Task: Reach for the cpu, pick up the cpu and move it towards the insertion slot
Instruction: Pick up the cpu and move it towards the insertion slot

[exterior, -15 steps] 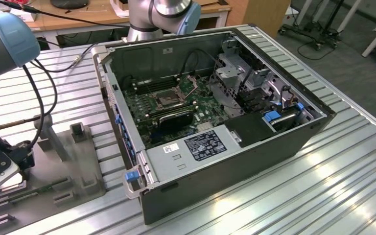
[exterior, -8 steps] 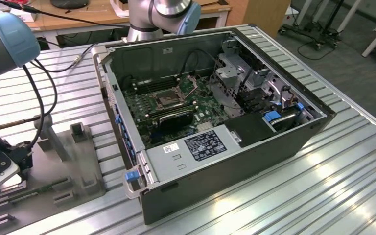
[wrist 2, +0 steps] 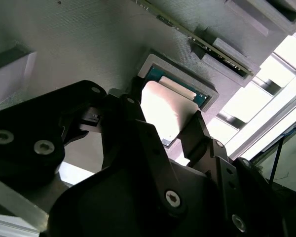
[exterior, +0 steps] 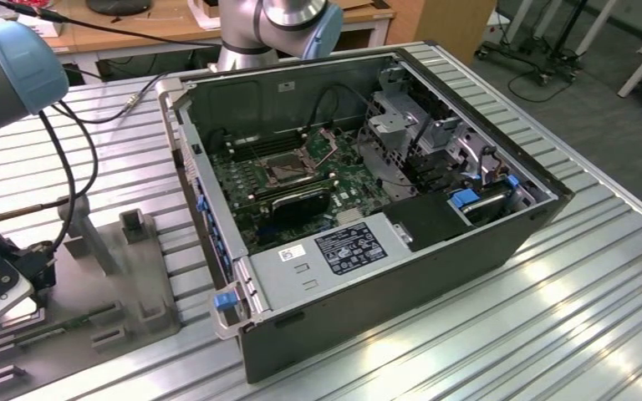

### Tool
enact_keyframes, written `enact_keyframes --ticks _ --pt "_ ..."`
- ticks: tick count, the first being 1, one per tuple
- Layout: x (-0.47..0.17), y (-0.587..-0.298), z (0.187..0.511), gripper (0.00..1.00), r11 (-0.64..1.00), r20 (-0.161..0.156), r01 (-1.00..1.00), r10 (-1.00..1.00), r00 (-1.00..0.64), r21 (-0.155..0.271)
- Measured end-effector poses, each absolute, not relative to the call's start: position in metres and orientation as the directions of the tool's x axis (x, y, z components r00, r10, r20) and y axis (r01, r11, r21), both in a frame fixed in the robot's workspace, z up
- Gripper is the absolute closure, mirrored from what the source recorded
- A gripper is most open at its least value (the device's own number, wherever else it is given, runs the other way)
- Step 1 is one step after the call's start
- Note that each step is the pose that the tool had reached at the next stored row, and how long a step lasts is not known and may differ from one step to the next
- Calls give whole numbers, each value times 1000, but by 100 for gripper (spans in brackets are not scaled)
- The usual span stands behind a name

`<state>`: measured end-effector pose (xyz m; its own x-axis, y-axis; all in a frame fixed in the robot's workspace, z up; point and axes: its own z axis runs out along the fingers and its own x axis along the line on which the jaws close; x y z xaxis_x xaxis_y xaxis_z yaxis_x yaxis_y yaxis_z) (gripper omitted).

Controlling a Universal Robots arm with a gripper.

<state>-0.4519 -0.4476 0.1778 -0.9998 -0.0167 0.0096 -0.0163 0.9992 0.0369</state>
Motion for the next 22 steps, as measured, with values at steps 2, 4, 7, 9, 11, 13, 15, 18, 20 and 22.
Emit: enact_keyframes --ticks 2,4,7,9,11,13,15,18,20,22 --pt "-452 -448 178 45 999 10 -16 -17 -1000 37" --pt "-452 -448 178 45 999 9 -16 -17 -1000 37" --pt "-452 -448 179 45 999 10 -16 -17 -1000 37" --pt "-452 -448 181 45 999 10 -16 -17 -1000 37" --pt "-452 -448 183 45 999 10 -16 -17 -1000 37" --pt "-452 -448 185 45 999 10 -16 -17 -1000 37" --pt "-452 -448 187 45 999 9 -16 -17 -1000 37" --pt "-452 -448 190 45 999 9 -16 -17 -1000 37" --pt "-452 -448 192 45 999 9 -16 -17 -1000 37" --pt "-452 -448 194 45 999 9 -16 -17 -1000 37"
